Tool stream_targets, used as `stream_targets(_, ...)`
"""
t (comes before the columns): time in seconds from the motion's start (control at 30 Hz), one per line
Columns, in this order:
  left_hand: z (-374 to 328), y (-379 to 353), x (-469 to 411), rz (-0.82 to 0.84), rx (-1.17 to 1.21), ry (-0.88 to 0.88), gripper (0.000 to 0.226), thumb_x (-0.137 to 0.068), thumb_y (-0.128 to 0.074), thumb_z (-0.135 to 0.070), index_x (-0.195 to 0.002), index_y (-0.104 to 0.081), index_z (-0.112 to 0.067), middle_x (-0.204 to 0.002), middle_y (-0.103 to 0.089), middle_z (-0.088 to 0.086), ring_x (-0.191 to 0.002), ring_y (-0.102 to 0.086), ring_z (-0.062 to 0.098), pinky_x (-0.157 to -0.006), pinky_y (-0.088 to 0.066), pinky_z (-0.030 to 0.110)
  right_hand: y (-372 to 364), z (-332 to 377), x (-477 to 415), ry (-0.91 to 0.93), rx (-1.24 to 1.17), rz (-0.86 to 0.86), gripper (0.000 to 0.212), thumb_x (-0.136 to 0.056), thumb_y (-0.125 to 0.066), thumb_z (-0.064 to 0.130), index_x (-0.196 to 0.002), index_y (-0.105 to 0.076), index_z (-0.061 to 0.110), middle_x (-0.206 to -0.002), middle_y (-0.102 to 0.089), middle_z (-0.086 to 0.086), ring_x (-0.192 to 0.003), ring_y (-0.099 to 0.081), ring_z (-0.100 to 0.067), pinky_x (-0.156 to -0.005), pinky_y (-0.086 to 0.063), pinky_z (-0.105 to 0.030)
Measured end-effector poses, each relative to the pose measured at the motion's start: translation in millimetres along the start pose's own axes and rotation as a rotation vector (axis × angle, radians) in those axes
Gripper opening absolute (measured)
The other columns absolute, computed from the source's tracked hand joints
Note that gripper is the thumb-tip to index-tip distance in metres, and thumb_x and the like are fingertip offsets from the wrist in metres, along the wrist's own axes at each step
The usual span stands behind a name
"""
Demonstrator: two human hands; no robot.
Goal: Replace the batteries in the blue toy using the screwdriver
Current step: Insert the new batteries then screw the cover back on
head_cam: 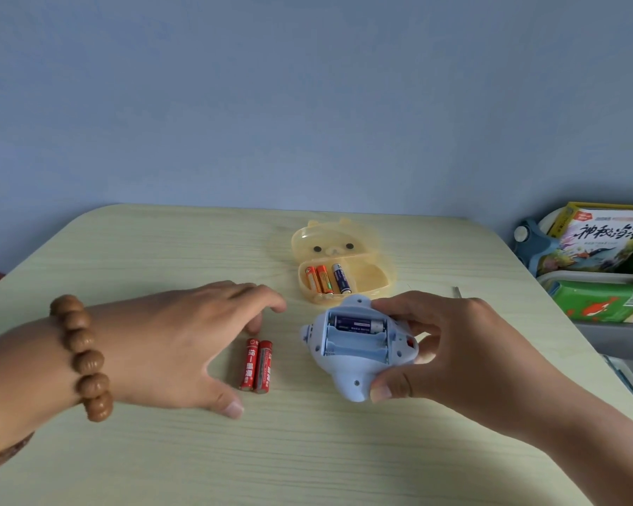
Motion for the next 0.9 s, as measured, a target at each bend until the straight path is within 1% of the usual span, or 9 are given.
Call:
stream_targets(0.07,-0.8,2.6,1.3,-0.031,0.057,-0.001,0.082,-0.071,-0.078,-0.057,-0.121,-0.013,-0.058,-0.115,-0.041,-0.031,-0.112,-0.044,-0.010,-0.095,-0.037,0.011,0.2,0.8,0.8,-0.006,0.002,-0.002,0.069,-0.046,-0.097,0.046,-0.107,-0.065,0.054,-0.099,-0.068,0.035,-0.080,-0.070,0.002,-0.070,-0.051,-0.008)
stream_targets(0.13,-1.4,4.2,1.5,-0.055,0.080,-0.006,0.072,-0.074,-0.076,-0.054,-0.117,-0.018,-0.056,-0.112,-0.045,-0.028,-0.108,-0.047,-0.008,-0.094,-0.040,0.016,1.0,-1.0,1.1,-0.019,0.009,-0.009,0.073,-0.046,-0.097,0.047,-0.112,-0.066,0.051,-0.096,-0.072,0.029,-0.079,-0.070,0.002,-0.069,-0.051,-0.008)
stream_targets(0.27,5.8,11.5,5.0,-0.082,0.125,0.008,0.055,-0.074,-0.074,-0.051,-0.112,-0.034,-0.052,-0.107,-0.049,-0.026,-0.104,-0.051,-0.006,-0.086,-0.045,0.016,1.0,-1.7,2.4,-0.036,0.024,-0.005,0.080,-0.046,-0.096,0.049,-0.119,-0.064,0.048,-0.096,-0.072,0.025,-0.079,-0.070,0.000,-0.069,-0.051,-0.008)
stream_targets(0.4,11.1,36.5,9.0,-0.178,0.199,0.002,0.027,-0.072,-0.069,-0.063,-0.092,-0.059,-0.047,-0.102,-0.052,-0.018,-0.087,-0.061,0.002,-0.073,-0.050,0.018,0.4,-1.3,2.2,-0.046,0.017,0.002,0.078,-0.047,-0.096,0.049,-0.119,-0.064,0.049,-0.096,-0.071,0.028,-0.079,-0.071,0.000,-0.069,-0.053,-0.009)
stream_targets(0.5,6.9,49.9,1.2,-0.309,0.230,-0.028,0.036,-0.073,-0.060,-0.074,-0.081,-0.061,-0.039,-0.089,-0.056,-0.011,-0.076,-0.061,0.009,-0.066,-0.047,0.020,0.2,-1.4,2.8,-0.051,0.029,0.005,0.082,-0.047,-0.095,0.052,-0.122,-0.064,0.047,-0.098,-0.072,0.026,-0.080,-0.071,0.000,-0.071,-0.055,-0.013)
stream_targets(0.57,-5.1,56.8,-3.8,-0.429,0.223,-0.088,0.041,-0.075,-0.055,-0.073,-0.076,-0.061,-0.033,-0.078,-0.056,-0.011,-0.072,-0.058,0.011,-0.062,-0.046,0.023,0.0,-1.3,3.6,-0.054,0.038,0.005,0.084,-0.046,-0.094,0.054,-0.124,-0.063,0.046,-0.100,-0.073,0.024,-0.081,-0.071,0.001,-0.071,-0.055,-0.013)
stream_targets(0.67,-27.7,66.2,-8.5,-0.568,0.235,-0.146,0.039,-0.075,-0.061,-0.069,-0.075,-0.066,-0.030,-0.075,-0.056,-0.013,-0.065,-0.056,0.010,-0.059,-0.046,0.026,-0.6,-1.2,3.3,-0.054,0.027,0.002,0.082,-0.048,-0.095,0.050,-0.123,-0.064,0.046,-0.099,-0.072,0.025,-0.081,-0.071,0.001,-0.070,-0.054,-0.011)
stream_targets(0.77,-48.4,67.2,-18.4,-0.622,0.140,-0.153,0.044,-0.071,-0.060,-0.075,-0.078,-0.069,-0.032,-0.076,-0.058,-0.013,-0.063,-0.051,0.006,-0.057,-0.047,0.030,-0.3,-0.8,2.8,-0.054,0.011,-0.006,0.078,-0.049,-0.097,0.045,-0.120,-0.066,0.044,-0.096,-0.073,0.023,-0.077,-0.071,0.001,-0.067,-0.052,-0.010)
stream_targets(0.9,-59.6,55.6,-34.8,-0.588,0.139,-0.138,0.045,-0.067,-0.059,-0.075,-0.082,-0.069,-0.034,-0.080,-0.057,-0.014,-0.067,-0.050,0.008,-0.059,-0.050,0.032,-1.5,1.3,2.7,-0.042,0.011,-0.007,0.079,-0.048,-0.096,0.047,-0.121,-0.066,0.043,-0.096,-0.073,0.022,-0.081,-0.068,0.005,-0.068,-0.050,-0.008)
Point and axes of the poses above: each hand's wrist, its own x-axis away from the middle knuckle, its own y-axis out of the back of the hand, z = x × y, the point moved 9 cm from there along -x, towards the middle knuckle
